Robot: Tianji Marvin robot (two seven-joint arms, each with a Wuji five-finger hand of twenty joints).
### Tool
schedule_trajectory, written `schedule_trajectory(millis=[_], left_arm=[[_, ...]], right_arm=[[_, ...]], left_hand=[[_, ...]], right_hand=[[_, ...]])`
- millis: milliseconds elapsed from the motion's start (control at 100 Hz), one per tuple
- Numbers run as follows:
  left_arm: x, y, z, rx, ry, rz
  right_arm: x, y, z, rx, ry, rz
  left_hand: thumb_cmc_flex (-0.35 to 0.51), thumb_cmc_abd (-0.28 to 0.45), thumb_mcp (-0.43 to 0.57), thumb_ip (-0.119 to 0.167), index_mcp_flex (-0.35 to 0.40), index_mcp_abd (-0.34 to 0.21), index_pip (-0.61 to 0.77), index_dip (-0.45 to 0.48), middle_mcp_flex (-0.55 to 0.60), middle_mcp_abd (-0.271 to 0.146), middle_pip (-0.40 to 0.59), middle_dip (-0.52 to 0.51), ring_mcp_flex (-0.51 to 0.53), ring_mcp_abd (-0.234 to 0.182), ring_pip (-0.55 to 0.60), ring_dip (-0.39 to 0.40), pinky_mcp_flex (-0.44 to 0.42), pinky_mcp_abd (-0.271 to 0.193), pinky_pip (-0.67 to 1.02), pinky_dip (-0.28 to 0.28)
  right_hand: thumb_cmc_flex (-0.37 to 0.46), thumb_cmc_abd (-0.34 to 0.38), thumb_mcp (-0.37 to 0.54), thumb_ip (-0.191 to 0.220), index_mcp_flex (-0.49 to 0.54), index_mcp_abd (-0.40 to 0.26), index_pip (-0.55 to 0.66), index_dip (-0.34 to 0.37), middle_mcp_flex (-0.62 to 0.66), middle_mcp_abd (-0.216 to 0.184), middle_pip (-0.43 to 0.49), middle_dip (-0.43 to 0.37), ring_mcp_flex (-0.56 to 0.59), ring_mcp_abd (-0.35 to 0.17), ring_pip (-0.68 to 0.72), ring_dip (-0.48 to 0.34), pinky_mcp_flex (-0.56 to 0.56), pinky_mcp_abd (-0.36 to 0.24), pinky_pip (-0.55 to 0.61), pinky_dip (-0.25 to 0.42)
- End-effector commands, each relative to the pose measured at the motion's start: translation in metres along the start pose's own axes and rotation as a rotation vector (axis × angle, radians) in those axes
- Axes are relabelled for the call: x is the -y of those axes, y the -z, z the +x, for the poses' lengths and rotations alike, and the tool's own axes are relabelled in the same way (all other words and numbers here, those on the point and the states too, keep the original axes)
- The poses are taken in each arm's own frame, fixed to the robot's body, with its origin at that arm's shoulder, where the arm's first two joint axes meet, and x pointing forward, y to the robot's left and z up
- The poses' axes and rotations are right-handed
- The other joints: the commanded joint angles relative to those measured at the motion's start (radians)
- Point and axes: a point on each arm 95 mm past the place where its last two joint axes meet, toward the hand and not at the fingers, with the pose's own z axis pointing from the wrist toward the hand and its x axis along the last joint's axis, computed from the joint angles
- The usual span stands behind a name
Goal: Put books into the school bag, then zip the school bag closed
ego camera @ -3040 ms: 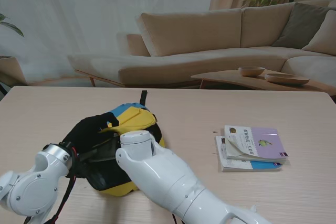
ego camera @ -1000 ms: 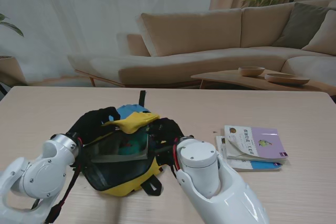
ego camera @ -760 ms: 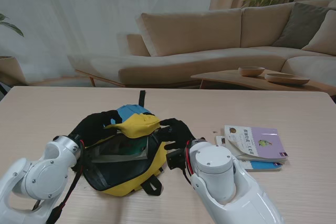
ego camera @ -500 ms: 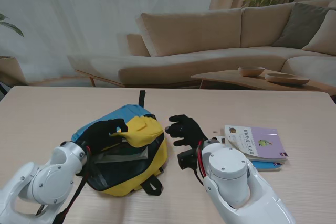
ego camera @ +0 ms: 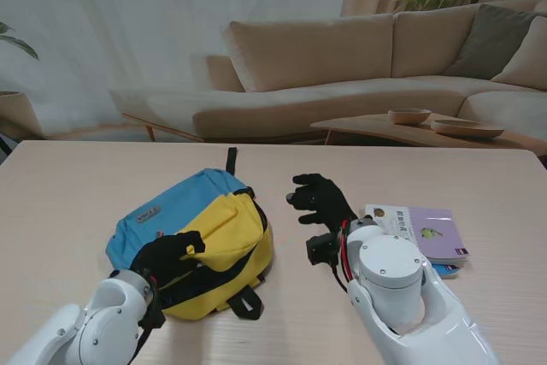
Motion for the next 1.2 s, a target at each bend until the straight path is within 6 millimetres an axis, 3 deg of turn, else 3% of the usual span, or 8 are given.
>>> schedule_trajectory(millis=[0, 110, 230, 280, 350, 670, 930, 1190], left_arm=[[-0.012, 0.006, 0.001, 0.011, 0.028, -0.049], [-0.017, 0.011, -0.001, 0.022, 0.034, -0.082], [-0.019, 0.016, -0.001, 0.012, 0.04, -0.117], [-0.018, 0.018, -0.001, 0.003, 0.036, -0.125], [-0.016, 0.021, 0.0, -0.017, 0.026, -0.128], [0.014, 0.025, 0.007, -0.14, -0.008, -0.03], [0.031, 0.006, 0.01, -0.196, -0.059, 0.003], [0.037, -0.016, 0.012, -0.23, -0.091, 0.044]], right_arm=[[0.0, -0.001, 0.0, -0.007, 0.004, 0.003], [-0.003, -0.003, 0.0, -0.008, 0.01, -0.008], [-0.005, -0.004, 0.0, -0.009, 0.014, -0.014], [-0.006, -0.005, 0.0, -0.011, 0.017, -0.018], [-0.007, -0.005, 0.0, -0.014, 0.019, -0.02], [-0.029, -0.003, -0.004, -0.114, 0.163, -0.047], [-0.066, 0.001, -0.007, -0.185, 0.413, -0.074], [-0.11, 0.001, -0.017, -0.195, 0.665, -0.108]], left_hand=[[0.03, 0.032, 0.035, 0.034, -0.04, -0.027, 0.035, -0.027, -0.003, -0.016, -0.021, 0.041, -0.037, 0.035, -0.02, -0.019, -0.036, -0.014, -0.014, -0.023], [-0.125, -0.02, 0.101, 0.035, -0.089, -0.004, -0.045, -0.103, -0.076, -0.009, -0.098, 0.032, -0.111, 0.025, -0.102, -0.048, -0.085, -0.035, -0.036, -0.048], [-0.331, -0.038, 0.264, 0.018, -0.113, 0.039, -0.211, -0.211, -0.189, -0.009, -0.164, -0.147, -0.201, 0.002, -0.234, -0.116, -0.145, -0.055, -0.099, -0.095], [-0.428, -0.02, 0.333, 0.038, -0.127, 0.047, -0.274, -0.255, -0.238, -0.013, -0.217, -0.184, -0.242, -0.014, -0.298, -0.149, -0.173, -0.065, -0.144, -0.113], [-0.482, -0.024, 0.327, 0.036, -0.164, 0.046, -0.341, -0.31, -0.315, -0.02, -0.297, -0.236, -0.307, -0.038, -0.381, -0.188, -0.222, -0.077, -0.226, -0.142], [-0.511, 0.034, 0.193, 0.045, -0.201, 0.016, -0.512, -0.475, -0.492, -0.013, -0.501, -0.386, -0.467, -0.074, -0.614, -0.285, -0.329, -0.114, -0.533, -0.189], [-0.487, 0.076, 0.152, 0.055, -0.19, -0.023, -0.561, -0.523, -0.53, -0.027, -0.546, -0.41, -0.515, -0.09, -0.689, -0.307, -0.361, -0.135, -0.662, -0.193], [-0.47, 0.106, 0.104, 0.066, -0.188, -0.028, -0.583, -0.548, -0.559, -0.04, -0.576, -0.424, -0.554, -0.107, -0.742, -0.328, -0.371, -0.152, -0.801, -0.194]], right_hand=[[-0.029, 0.0, -0.021, 0.011, 0.022, -0.019, -0.008, 0.001, 0.011, -0.002, 0.014, 0.002, -0.048, -0.006, -0.006, -0.004, -0.007, -0.015, 0.017, 0.017], [-0.029, 0.001, -0.021, 0.011, 0.021, -0.019, -0.009, 0.001, 0.011, -0.004, 0.012, 0.001, -0.049, -0.008, -0.008, -0.005, -0.008, -0.016, 0.014, 0.016], [-0.03, 0.001, -0.022, 0.011, 0.021, -0.02, -0.01, 0.001, 0.009, -0.006, 0.01, 0.0, -0.05, -0.01, -0.009, -0.005, -0.01, -0.018, 0.012, 0.016], [-0.031, 0.002, -0.022, 0.011, 0.019, -0.021, -0.01, 0.001, 0.009, -0.006, 0.011, 0.001, -0.051, -0.011, -0.01, -0.005, -0.012, -0.017, 0.011, 0.016], [-0.035, 0.005, -0.025, 0.011, 0.019, -0.025, -0.009, 0.001, 0.008, -0.01, 0.01, 0.001, -0.054, -0.01, -0.012, -0.006, -0.015, -0.017, 0.009, 0.016], [-0.074, 0.041, -0.065, 0.024, 0.07, -0.117, 0.035, 0.026, 0.096, -0.083, 0.007, 0.002, -0.014, -0.046, 0.016, 0.008, -0.022, 0.004, 0.048, 0.037], [-0.068, 0.019, -0.013, 0.052, 0.173, -0.187, 0.072, 0.101, 0.153, -0.136, 0.042, 0.03, -0.007, -0.073, 0.075, 0.041, -0.029, 0.023, 0.083, 0.06], [-0.075, 0.011, 0.017, 0.08, 0.161, -0.242, 0.027, 0.14, 0.144, -0.194, 0.019, 0.02, -0.025, -0.116, 0.035, 0.021, -0.051, 0.002, 0.045, 0.044]])
